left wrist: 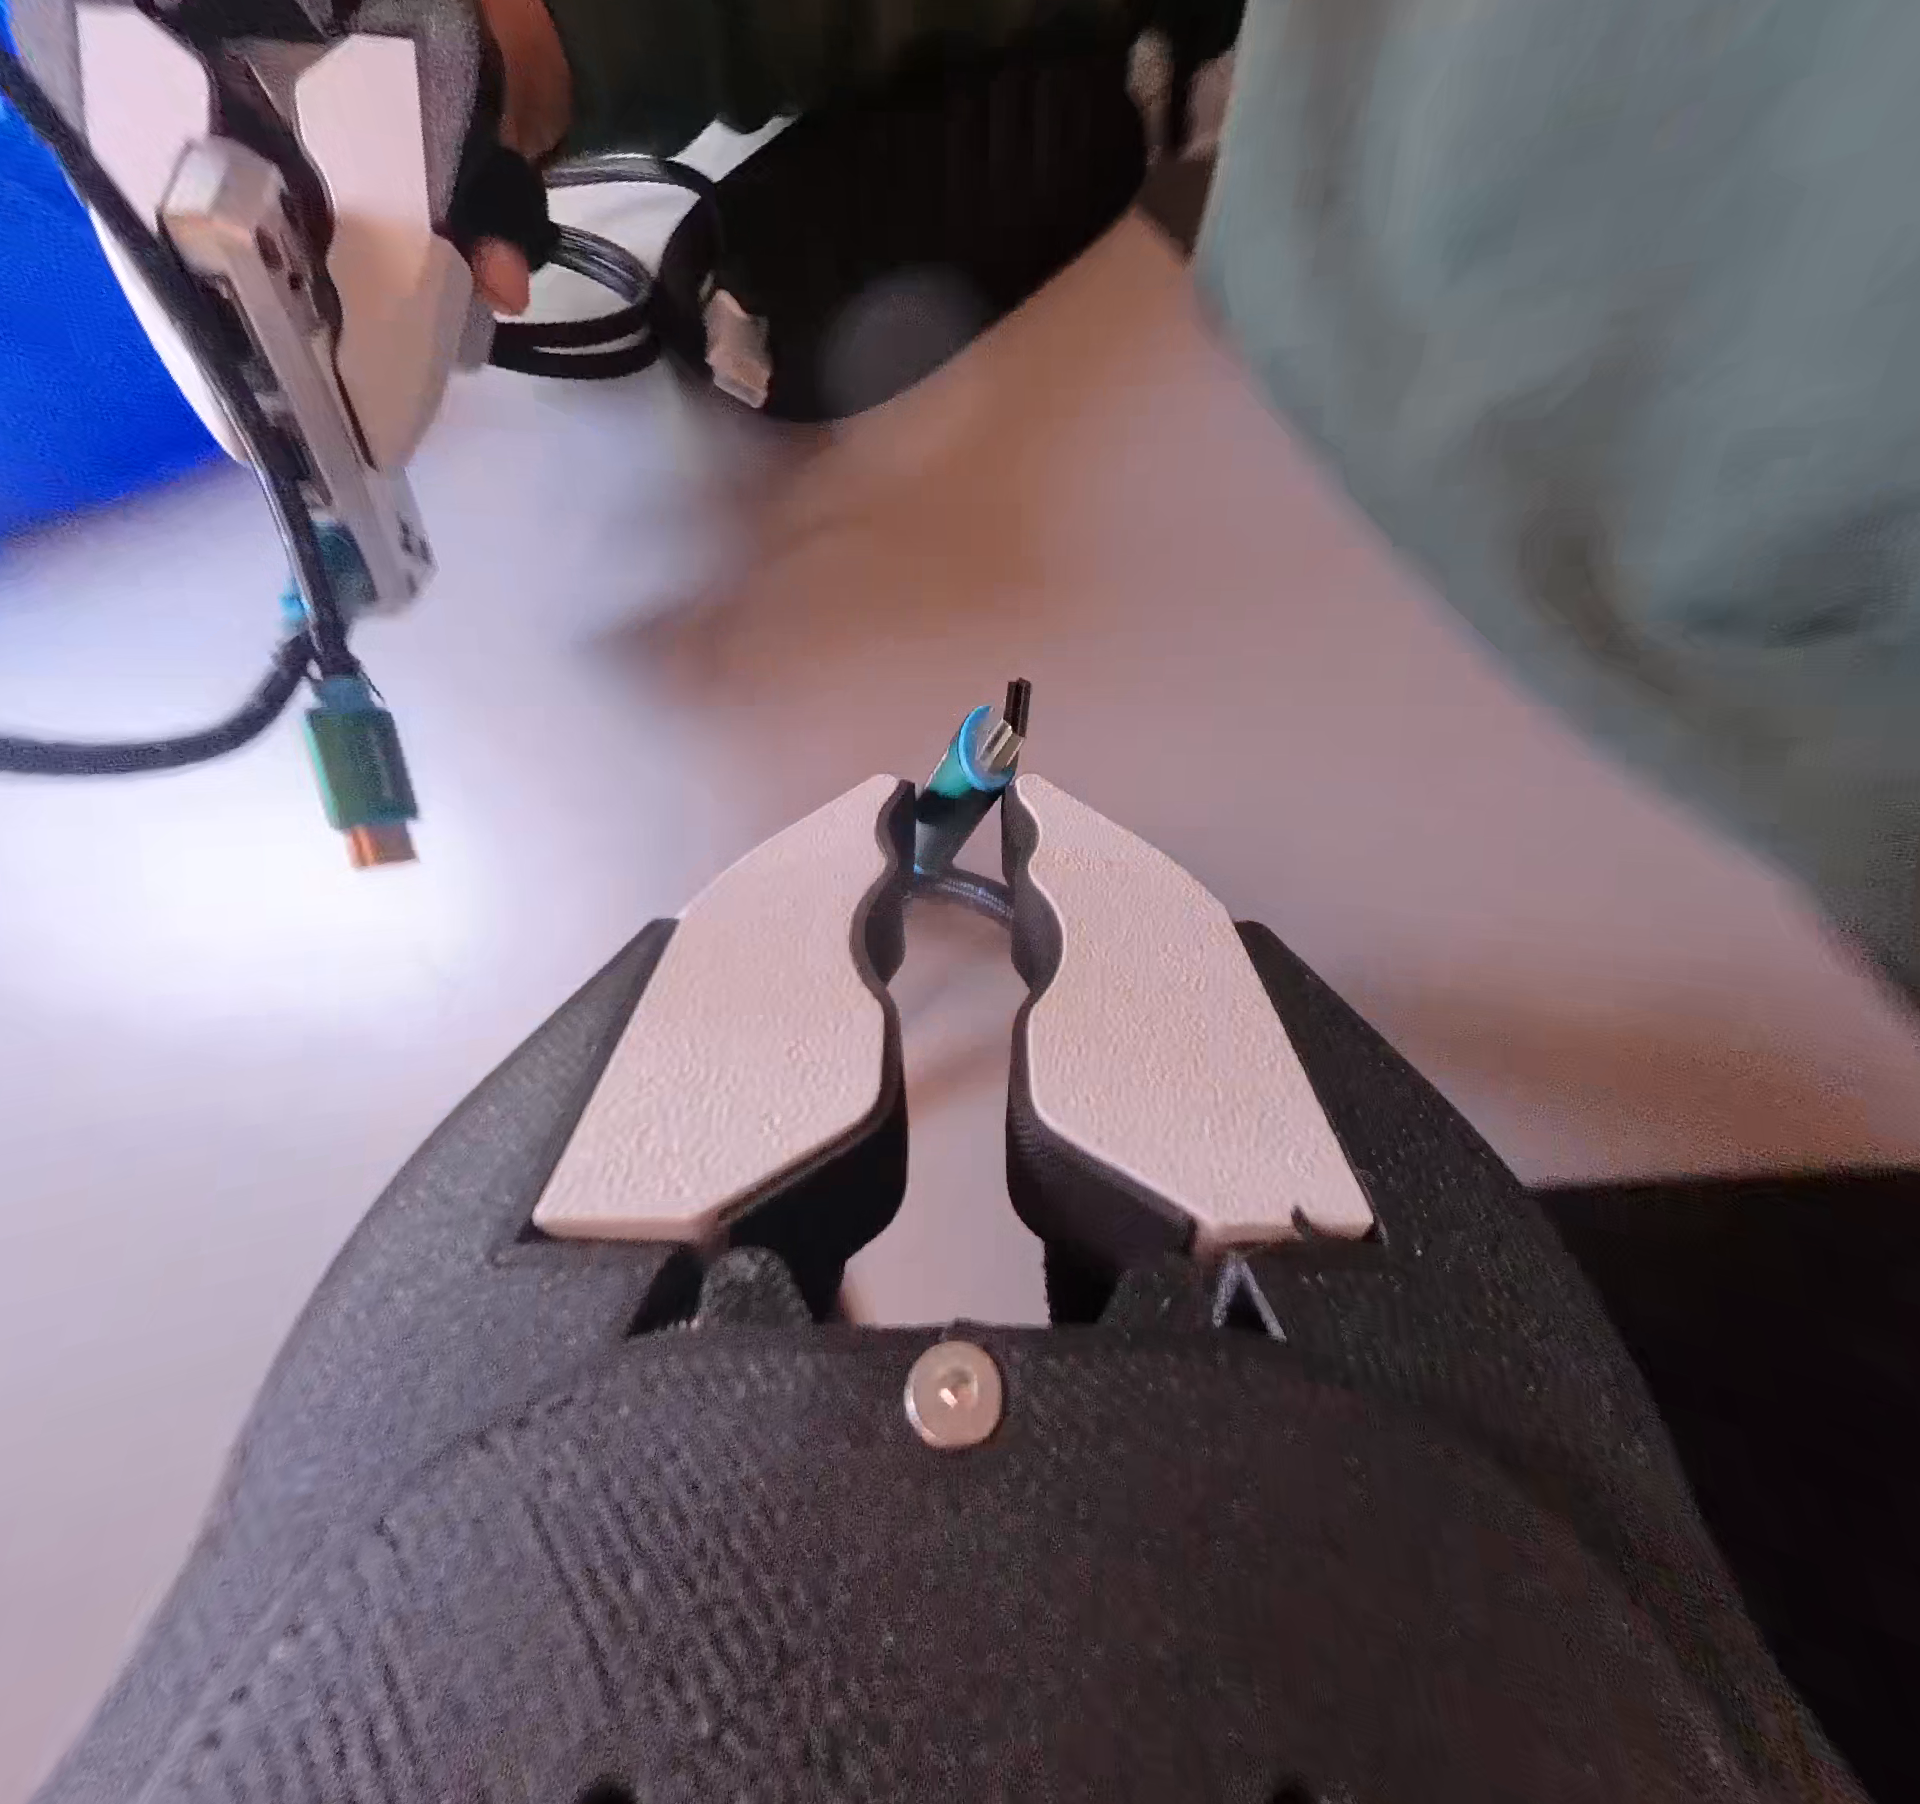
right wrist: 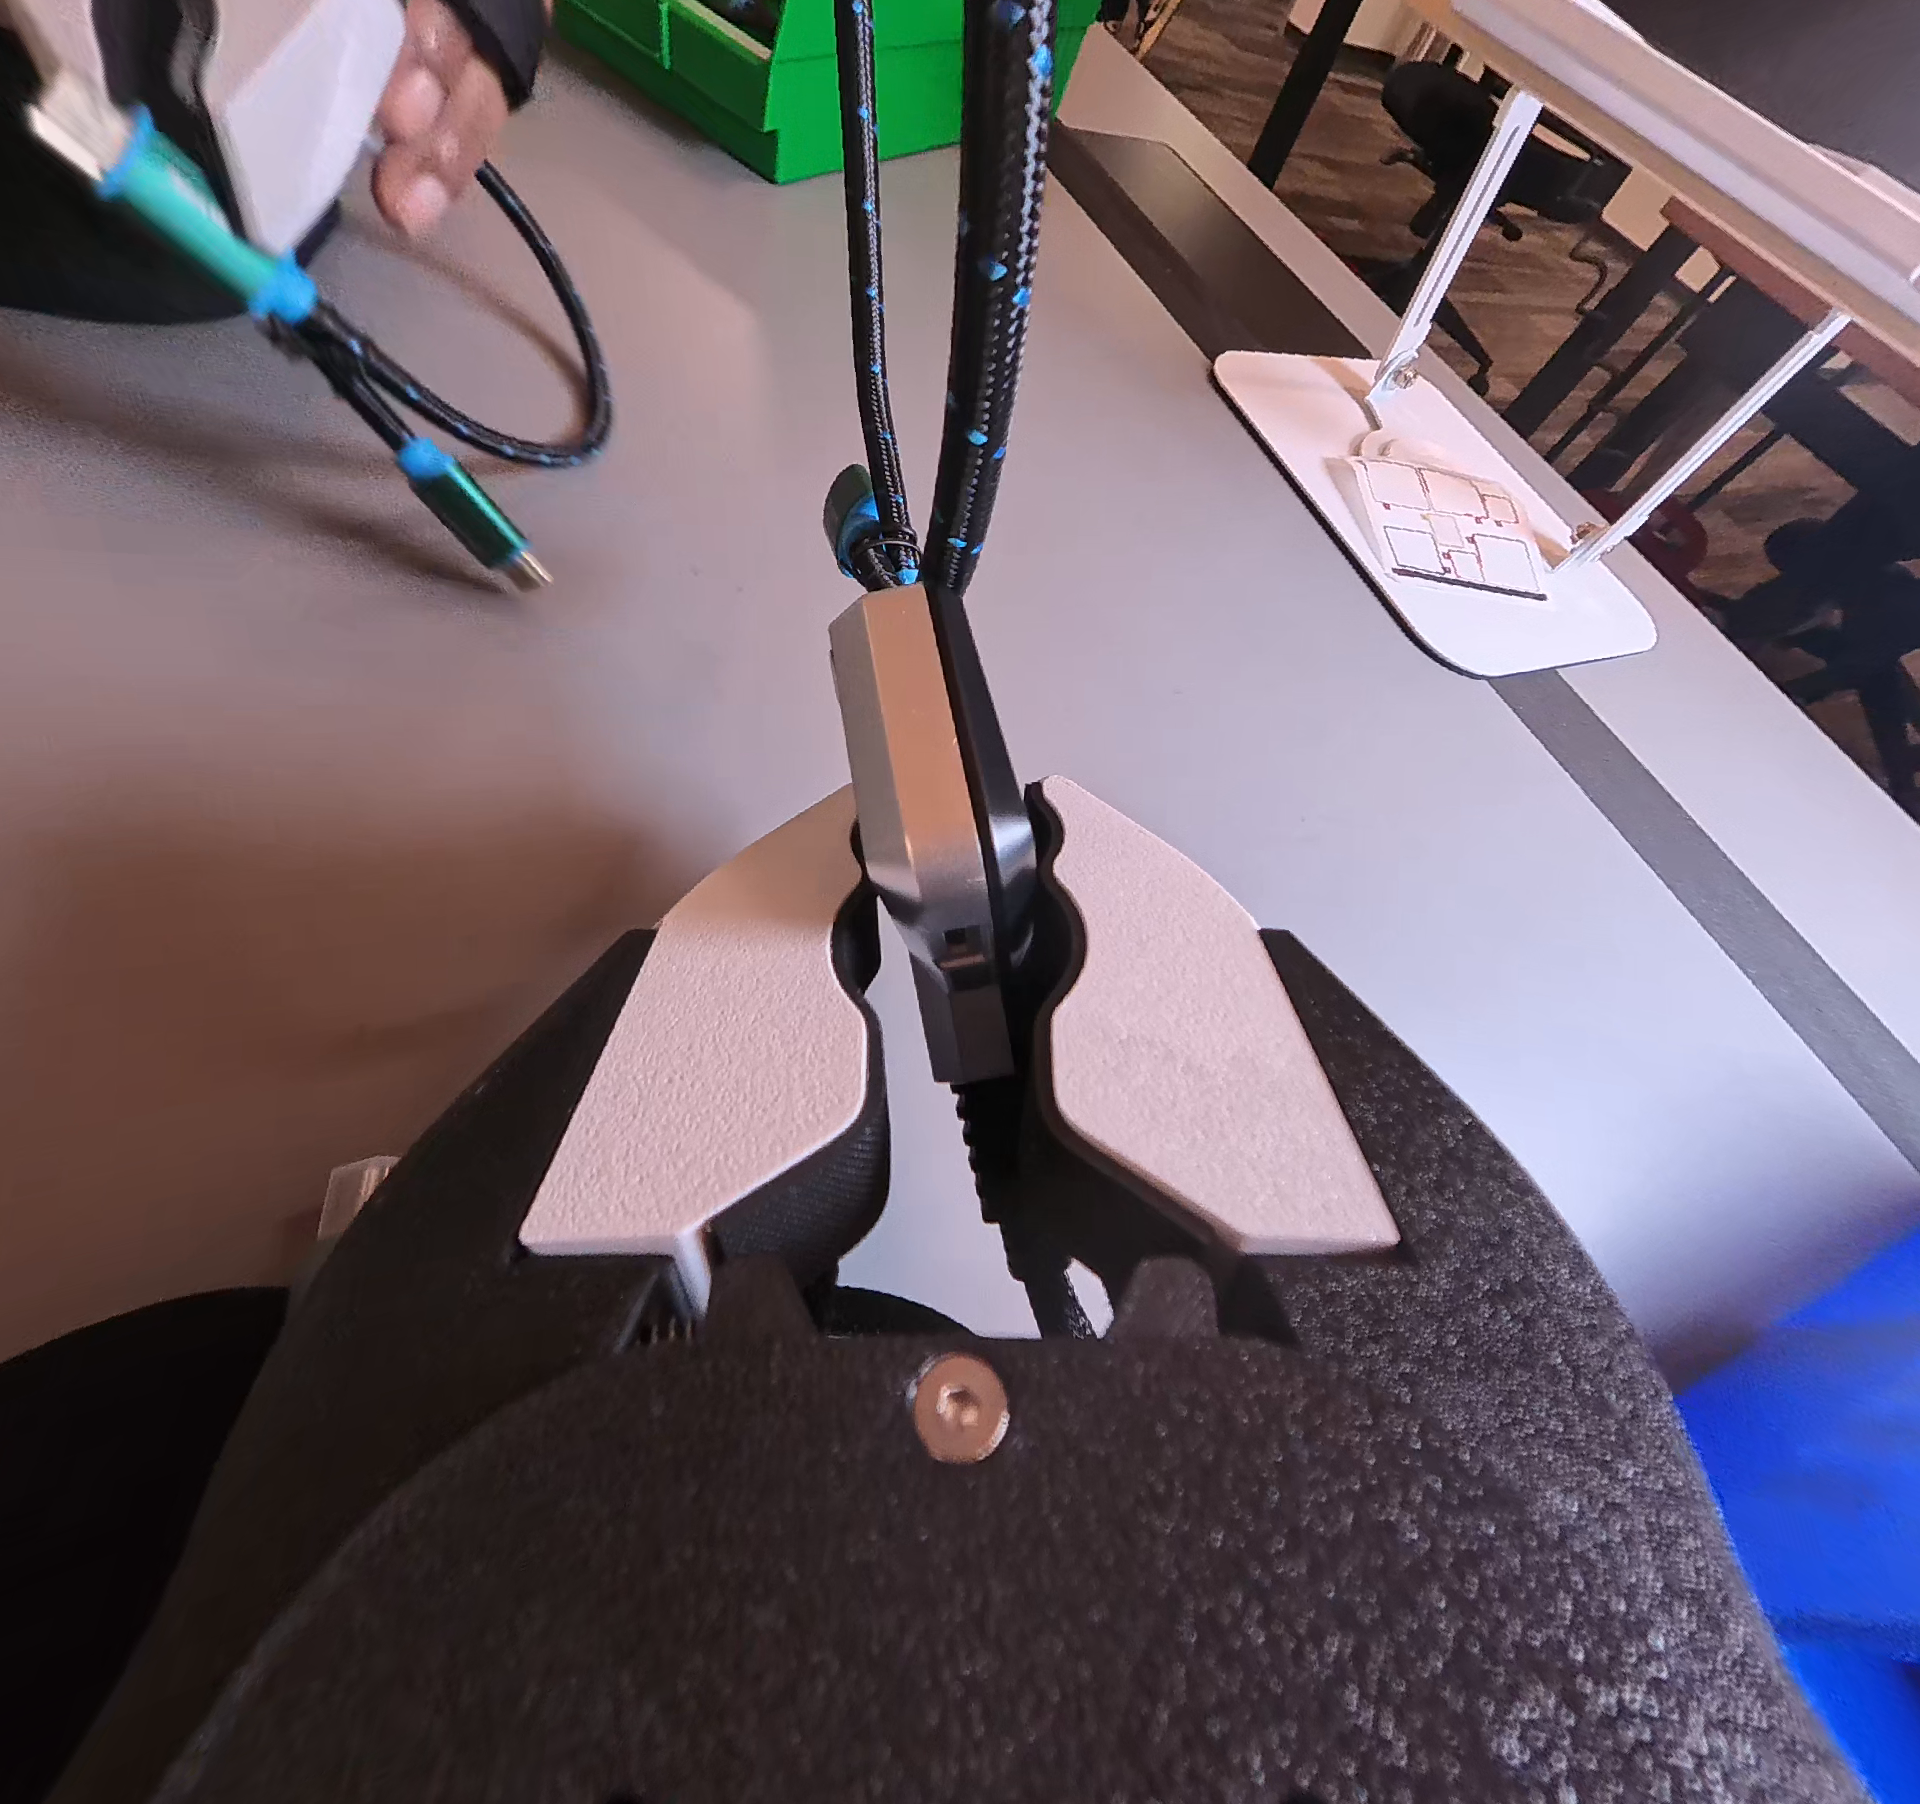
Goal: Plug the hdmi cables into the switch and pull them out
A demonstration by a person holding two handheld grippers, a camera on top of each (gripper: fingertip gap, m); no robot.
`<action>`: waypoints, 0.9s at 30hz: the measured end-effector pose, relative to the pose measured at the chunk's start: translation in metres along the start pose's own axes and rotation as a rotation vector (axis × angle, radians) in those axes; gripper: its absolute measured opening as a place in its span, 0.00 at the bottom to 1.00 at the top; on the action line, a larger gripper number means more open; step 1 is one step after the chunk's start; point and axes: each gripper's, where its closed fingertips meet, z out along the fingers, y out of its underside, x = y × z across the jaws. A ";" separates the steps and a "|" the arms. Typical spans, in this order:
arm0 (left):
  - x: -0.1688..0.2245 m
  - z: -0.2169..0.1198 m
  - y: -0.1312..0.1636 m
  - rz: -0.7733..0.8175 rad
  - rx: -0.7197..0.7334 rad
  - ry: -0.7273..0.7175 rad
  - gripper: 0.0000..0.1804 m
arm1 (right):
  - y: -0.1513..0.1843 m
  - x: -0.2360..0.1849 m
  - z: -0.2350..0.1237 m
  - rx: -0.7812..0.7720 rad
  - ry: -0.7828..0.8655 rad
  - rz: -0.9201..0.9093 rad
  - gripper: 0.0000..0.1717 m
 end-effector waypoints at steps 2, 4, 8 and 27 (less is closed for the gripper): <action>0.010 -0.023 -0.003 -0.163 0.025 0.178 0.09 | 0.000 -0.001 0.001 -0.003 -0.006 0.001 0.14; 0.019 -0.039 0.002 -0.318 -0.009 0.361 0.08 | 0.000 -0.003 0.002 -0.007 -0.007 -0.005 0.14; 0.036 -0.044 0.024 -0.556 -0.122 0.668 0.07 | -0.002 -0.004 0.001 -0.005 -0.006 -0.005 0.14; -0.065 -0.016 0.057 -0.626 -0.064 0.337 0.24 | 0.005 0.005 0.000 -0.007 0.008 0.036 0.15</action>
